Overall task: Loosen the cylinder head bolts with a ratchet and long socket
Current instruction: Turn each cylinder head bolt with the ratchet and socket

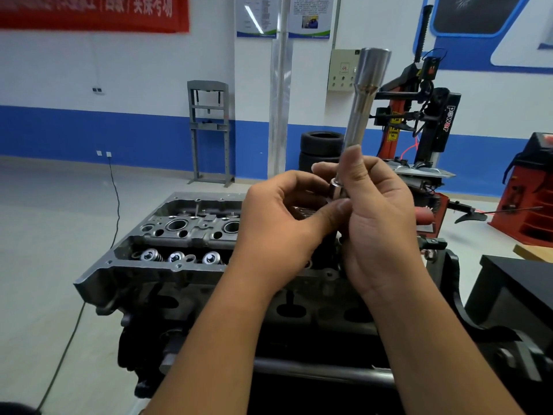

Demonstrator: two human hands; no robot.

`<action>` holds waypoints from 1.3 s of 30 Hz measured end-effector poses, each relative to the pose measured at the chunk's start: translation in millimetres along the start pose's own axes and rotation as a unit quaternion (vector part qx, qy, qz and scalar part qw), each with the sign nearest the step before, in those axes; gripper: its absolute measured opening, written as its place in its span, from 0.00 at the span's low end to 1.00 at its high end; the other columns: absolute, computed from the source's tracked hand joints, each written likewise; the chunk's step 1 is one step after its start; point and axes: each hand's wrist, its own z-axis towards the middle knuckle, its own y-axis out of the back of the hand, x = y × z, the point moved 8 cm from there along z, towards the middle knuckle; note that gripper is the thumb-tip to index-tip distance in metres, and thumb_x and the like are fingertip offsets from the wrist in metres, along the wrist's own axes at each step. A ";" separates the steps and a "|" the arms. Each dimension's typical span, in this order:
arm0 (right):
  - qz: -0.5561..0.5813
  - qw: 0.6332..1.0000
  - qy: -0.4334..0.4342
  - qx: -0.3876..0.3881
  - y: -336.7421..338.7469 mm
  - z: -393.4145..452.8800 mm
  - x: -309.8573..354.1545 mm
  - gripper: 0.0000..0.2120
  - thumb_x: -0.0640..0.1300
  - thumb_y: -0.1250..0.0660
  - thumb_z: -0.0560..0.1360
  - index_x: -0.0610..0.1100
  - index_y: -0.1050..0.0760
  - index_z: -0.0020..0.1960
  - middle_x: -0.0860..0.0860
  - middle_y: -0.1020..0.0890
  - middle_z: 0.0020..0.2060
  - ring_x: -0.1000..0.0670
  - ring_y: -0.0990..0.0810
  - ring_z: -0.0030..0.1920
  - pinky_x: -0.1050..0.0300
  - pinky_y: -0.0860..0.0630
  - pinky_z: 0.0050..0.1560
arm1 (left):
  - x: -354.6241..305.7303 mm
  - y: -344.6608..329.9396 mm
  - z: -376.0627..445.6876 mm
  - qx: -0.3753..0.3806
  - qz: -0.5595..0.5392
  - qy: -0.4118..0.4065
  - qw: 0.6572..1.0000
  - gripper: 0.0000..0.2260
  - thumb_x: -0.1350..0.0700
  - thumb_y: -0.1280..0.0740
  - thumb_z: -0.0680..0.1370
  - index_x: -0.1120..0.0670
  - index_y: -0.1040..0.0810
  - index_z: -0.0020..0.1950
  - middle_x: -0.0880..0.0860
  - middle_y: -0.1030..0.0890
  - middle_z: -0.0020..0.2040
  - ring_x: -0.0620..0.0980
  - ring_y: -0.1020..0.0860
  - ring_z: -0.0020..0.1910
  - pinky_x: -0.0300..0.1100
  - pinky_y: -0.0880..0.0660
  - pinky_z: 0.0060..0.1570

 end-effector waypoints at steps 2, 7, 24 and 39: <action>-0.001 1.000 0.001 -0.006 2.0 0.7 -1.4 0.25 0.59 0.28 0.72 0.35 0.20 0.50 0.36 0.16 0.48 0.30 0.15 0.51 0.32 0.16 0.49 | -1.6 -6.3 -1.0 0.042 -0.039 0.008 0.998 0.10 0.58 0.25 0.77 0.48 0.16 0.57 0.47 0.12 0.51 0.43 0.14 0.51 0.34 0.18 0.47; 0.005 1.000 0.000 0.000 -0.9 1.3 0.4 0.16 0.59 0.27 0.71 0.46 0.17 0.41 0.44 0.15 0.43 0.41 0.15 0.44 0.45 0.16 0.42 | -2.4 -6.6 -1.0 0.041 0.021 0.000 0.999 0.13 0.60 0.24 0.77 0.42 0.18 0.54 0.40 0.14 0.50 0.37 0.16 0.50 0.31 0.20 0.48; -0.012 1.000 -0.003 -0.023 4.8 2.6 -3.2 0.21 0.60 0.29 0.72 0.41 0.18 0.47 0.41 0.14 0.47 0.33 0.14 0.48 0.33 0.16 0.47 | 0.8 -8.2 -1.9 0.058 -0.003 0.042 0.997 0.13 0.57 0.24 0.77 0.41 0.18 0.56 0.45 0.13 0.49 0.41 0.14 0.47 0.34 0.18 0.44; -0.012 1.000 -0.016 -0.009 2.0 2.3 -5.5 0.15 0.57 0.31 0.76 0.45 0.15 0.44 0.44 0.14 0.44 0.40 0.15 0.47 0.42 0.15 0.46 | 1.4 -9.0 -2.0 0.039 0.029 0.043 0.998 0.13 0.61 0.24 0.77 0.43 0.19 0.54 0.42 0.13 0.47 0.38 0.15 0.45 0.33 0.19 0.43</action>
